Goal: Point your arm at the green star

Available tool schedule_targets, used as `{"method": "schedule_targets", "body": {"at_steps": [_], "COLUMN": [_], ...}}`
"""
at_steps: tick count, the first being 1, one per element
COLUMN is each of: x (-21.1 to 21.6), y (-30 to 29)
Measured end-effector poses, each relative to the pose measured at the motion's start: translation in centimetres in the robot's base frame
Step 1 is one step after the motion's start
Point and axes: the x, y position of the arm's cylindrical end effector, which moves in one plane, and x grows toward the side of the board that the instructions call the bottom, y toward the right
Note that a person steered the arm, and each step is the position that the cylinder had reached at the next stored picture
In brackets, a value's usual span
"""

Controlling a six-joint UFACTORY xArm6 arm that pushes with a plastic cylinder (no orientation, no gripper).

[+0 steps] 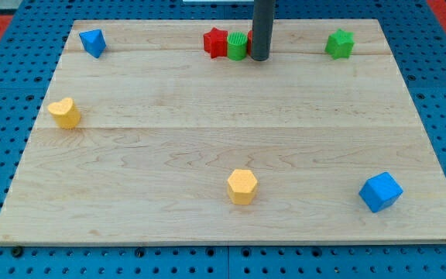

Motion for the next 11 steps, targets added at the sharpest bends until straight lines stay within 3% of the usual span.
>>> {"method": "schedule_targets", "body": {"at_steps": [2, 4, 6, 7, 8, 10, 11], "x": [2.0, -1.2, 4.6, 8.1, 8.5, 5.0, 1.7], "y": [-3.0, -3.4, -2.1, 3.0, 10.9, 24.8, 23.5]}}
